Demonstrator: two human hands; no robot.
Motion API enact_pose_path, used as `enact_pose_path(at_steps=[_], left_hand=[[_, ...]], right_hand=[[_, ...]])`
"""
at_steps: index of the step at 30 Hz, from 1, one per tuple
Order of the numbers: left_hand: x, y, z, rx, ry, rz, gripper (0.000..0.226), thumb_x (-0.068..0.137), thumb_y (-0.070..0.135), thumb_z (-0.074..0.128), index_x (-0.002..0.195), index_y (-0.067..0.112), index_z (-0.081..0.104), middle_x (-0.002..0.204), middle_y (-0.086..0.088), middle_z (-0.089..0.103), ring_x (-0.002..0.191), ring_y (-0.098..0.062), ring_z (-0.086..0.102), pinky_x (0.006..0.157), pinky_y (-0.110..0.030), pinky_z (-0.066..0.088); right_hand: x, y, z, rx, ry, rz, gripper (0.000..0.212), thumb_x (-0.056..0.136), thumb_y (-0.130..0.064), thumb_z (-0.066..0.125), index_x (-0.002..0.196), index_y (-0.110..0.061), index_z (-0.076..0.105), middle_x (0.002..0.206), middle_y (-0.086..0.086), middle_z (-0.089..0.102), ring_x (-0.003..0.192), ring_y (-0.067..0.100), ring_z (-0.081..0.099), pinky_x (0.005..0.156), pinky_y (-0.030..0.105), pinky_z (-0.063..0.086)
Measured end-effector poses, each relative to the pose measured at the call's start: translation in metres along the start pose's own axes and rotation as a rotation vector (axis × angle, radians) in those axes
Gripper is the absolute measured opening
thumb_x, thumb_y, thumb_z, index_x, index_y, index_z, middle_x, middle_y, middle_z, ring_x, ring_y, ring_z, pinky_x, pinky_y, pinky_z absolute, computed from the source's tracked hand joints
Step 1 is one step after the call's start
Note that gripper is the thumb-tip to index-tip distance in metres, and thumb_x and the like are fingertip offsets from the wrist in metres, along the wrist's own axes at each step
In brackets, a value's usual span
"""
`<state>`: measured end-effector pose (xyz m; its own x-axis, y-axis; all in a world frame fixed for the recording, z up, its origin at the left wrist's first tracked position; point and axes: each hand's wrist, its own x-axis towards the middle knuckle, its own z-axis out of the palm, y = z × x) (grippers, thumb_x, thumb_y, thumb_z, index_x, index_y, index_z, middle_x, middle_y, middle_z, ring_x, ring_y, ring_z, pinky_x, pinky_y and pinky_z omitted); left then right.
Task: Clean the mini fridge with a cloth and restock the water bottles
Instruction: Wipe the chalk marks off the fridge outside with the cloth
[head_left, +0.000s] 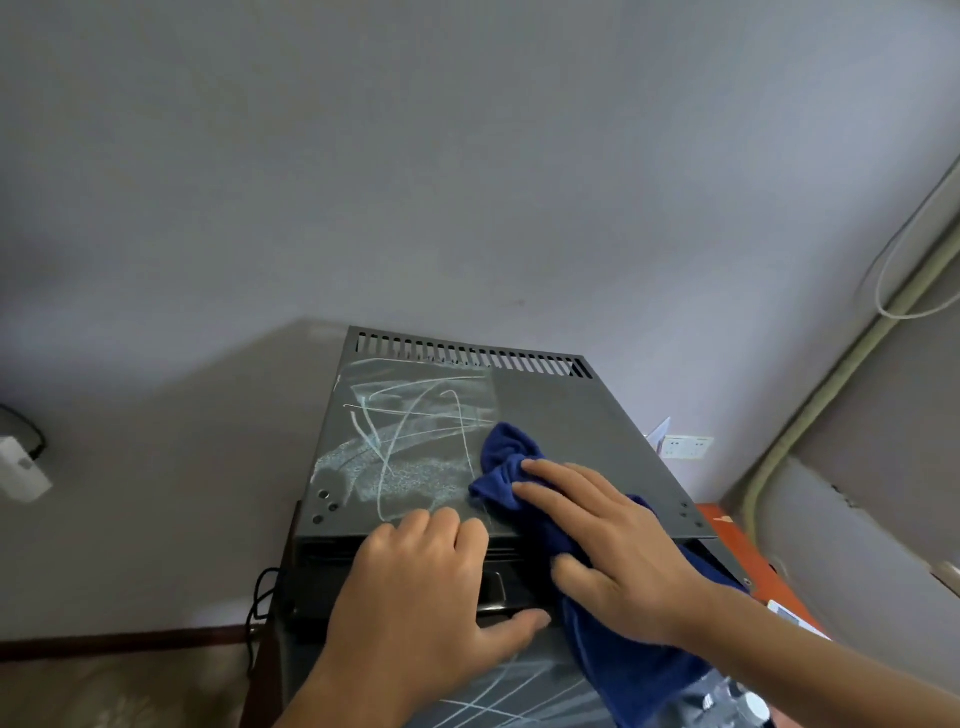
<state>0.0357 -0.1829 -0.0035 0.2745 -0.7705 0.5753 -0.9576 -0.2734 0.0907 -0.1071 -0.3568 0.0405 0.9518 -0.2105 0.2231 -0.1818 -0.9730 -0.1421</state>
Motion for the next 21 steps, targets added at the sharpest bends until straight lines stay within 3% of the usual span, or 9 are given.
enact_pose_path(at_steps=[2,4,6,9,14,21], left_hand=[[0.001,-0.001,0.001,0.007,0.011,-0.004,0.068,0.073,0.088,0.048,0.069,0.02,0.049,0.064,0.004,0.048,0.057,-0.019,0.05,0.05,-0.035,0.042],[0.002,-0.001,0.0,0.007,0.014,-0.003,0.068,0.073,0.088,0.048,0.069,0.02,0.049,0.065,0.004,0.048,0.057,-0.019,0.049,0.051,-0.036,0.042],[0.001,-0.002,0.0,0.005,0.013,0.003,0.069,0.074,0.088,0.048,0.067,0.02,0.046,0.063,0.005,0.045,0.056,-0.017,0.046,0.05,-0.034,0.04],[0.002,-0.002,-0.001,-0.003,-0.001,0.005,0.07,0.073,0.09,0.047,0.066,0.02,0.043,0.062,0.006,0.042,0.054,-0.016,0.043,0.051,-0.031,0.036],[0.003,-0.003,0.002,0.011,-0.008,0.012,0.07,0.072,0.09,0.048,0.064,0.021,0.044,0.06,0.007,0.04,0.053,-0.015,0.041,0.052,-0.029,0.031],[0.003,-0.004,0.001,0.005,-0.014,-0.007,0.068,0.071,0.09,0.05,0.067,0.022,0.046,0.062,0.008,0.041,0.054,-0.016,0.042,0.05,-0.031,0.037]], right_hand=[[0.031,0.004,0.001,-0.045,-0.019,0.032,0.07,0.084,-0.046,0.039,0.152,-0.028,0.045,0.162,-0.013,0.032,0.148,0.005,0.029,0.117,0.02,0.026],[0.07,0.015,0.004,-0.041,-0.058,0.118,0.076,0.082,-0.055,0.032,0.154,-0.032,0.039,0.164,-0.013,0.027,0.149,0.009,0.026,0.116,0.034,0.034],[0.114,0.035,0.011,-0.045,-0.102,0.194,0.072,0.086,-0.056,0.034,0.154,-0.032,0.037,0.165,-0.012,0.023,0.15,0.013,0.026,0.116,0.041,0.035],[0.184,0.078,0.022,-0.042,-0.114,0.277,0.062,0.096,-0.046,0.045,0.154,-0.024,0.039,0.164,-0.001,0.027,0.148,0.025,0.033,0.118,0.042,0.031],[0.262,0.12,0.027,-0.022,-0.17,0.393,0.059,0.098,-0.041,0.044,0.153,-0.02,0.041,0.16,0.008,0.035,0.14,0.034,0.042,0.113,0.047,0.038],[0.254,0.105,0.033,-0.053,-0.102,0.436,0.054,0.097,-0.04,0.043,0.147,-0.021,0.046,0.154,0.01,0.041,0.131,0.038,0.047,0.105,0.049,0.043]])
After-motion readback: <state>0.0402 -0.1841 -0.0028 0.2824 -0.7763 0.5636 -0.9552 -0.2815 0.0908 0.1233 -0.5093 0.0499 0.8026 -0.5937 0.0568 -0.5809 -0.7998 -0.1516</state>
